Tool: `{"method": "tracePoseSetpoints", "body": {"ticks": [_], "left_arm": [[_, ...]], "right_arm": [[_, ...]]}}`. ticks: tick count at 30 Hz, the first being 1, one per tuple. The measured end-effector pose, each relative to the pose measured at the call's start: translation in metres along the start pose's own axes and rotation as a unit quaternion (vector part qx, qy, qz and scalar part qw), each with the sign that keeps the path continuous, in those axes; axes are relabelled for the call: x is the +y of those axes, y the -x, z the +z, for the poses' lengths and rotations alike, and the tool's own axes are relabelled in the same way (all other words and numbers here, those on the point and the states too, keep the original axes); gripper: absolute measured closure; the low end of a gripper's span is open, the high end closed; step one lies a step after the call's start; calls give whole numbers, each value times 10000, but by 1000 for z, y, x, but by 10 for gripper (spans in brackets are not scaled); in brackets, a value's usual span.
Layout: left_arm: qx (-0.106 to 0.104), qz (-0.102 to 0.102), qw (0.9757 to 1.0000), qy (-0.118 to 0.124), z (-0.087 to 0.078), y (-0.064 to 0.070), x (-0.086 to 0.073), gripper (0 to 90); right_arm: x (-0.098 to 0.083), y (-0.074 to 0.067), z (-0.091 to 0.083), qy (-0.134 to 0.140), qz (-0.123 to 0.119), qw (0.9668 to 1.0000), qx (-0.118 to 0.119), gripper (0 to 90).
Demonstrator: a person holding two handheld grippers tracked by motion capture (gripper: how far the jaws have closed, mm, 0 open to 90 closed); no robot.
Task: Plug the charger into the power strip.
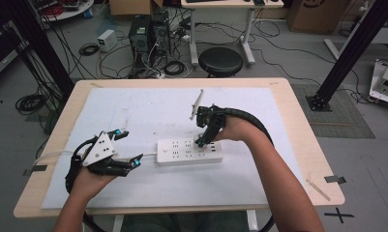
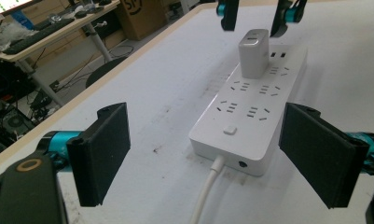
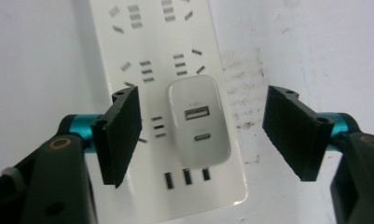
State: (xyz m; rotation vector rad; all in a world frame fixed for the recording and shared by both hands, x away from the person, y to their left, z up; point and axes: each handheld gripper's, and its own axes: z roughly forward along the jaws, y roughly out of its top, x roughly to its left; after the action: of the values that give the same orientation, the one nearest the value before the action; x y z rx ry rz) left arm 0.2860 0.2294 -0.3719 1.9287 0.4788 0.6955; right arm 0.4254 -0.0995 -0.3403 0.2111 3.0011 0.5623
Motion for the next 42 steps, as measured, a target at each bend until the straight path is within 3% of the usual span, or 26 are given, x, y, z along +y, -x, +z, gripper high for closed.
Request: {"method": "tracePoseSetpoints", "body": {"ticks": [2,4,5,7,13,14,16,20,25,27,33,42], "left_arm": [[4,-22,10000,7,0,-3,1,165],[1,-51,10000,12,0,-7,1,165],[-1,-53,10000,5,-1,-9,1,165],[-7,-89,10000,1,-1,-11,1,165],[-72,-179,9998,-36,-3,-21,-2,164],[-72,-179,9998,-36,-3,-21,-2,165],[-74,-218,9997,-29,-5,-24,-4,165],[-60,-314,9995,11,-6,-26,-7,165],[-43,-376,9993,9,-7,-30,-9,165],[-34,-369,9993,-19,-6,-32,-10,165],[-32,-402,9992,-24,-5,-32,-10,165],[-46,-446,9990,-40,-3,-32,-11,165]], "right_arm": [[-10,-3,-11,419,228,9988,-90,240],[-22,-7,-21,824,473,9953,-177,205],[-33,-9,-28,1147,671,9909,-211,203],[-45,-14,-34,1455,887,9852,-209,191],[-76,-29,-46,2076,1232,9693,-466,191],[-76,-29,-46,2076,1232,9693,-466,191],[-87,-34,-48,2326,1345,9615,-584,191],[-99,-42,-48,2639,1460,9512,-647,191],[-109,-49,-47,2908,1541,9414,-741,191],[-112,-51,-47,2978,1576,9386,-748,191],[-120,-54,-46,3054,1620,9350,-790,191],[-123,-53,-43,2962,1660,9373,-789,191]]}}
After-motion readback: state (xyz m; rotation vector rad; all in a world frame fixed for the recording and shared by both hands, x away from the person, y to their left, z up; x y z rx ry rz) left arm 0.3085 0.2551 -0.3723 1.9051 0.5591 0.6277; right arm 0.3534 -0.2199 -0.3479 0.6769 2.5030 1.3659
